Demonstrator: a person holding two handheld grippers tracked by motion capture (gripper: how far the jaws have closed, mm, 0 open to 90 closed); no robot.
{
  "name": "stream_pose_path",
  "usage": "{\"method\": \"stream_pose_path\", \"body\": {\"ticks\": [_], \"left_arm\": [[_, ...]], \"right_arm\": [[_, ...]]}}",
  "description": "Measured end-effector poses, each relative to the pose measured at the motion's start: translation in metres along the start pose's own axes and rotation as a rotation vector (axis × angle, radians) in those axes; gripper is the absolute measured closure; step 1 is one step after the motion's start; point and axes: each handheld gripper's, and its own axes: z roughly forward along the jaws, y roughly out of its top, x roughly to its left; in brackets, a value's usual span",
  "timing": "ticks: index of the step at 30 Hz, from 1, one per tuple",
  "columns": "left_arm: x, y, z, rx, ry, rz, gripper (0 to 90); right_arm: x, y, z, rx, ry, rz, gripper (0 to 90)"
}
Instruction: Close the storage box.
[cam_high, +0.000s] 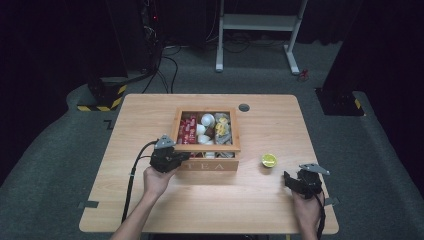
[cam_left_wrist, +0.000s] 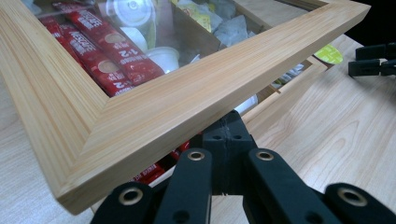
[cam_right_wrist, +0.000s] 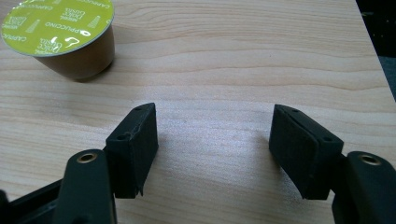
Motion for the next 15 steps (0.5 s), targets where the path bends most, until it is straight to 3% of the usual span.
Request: {"method": "stream_pose_path", "body": {"ticks": [15], "left_arm": [[-0.0012, -0.0101, 0.0028, 0.017, -0.015, -0.003, 90.0]], "right_arm": [[0.0002, 0.0, 0.0, 0.0, 0.001, -0.005, 32.8]]}}
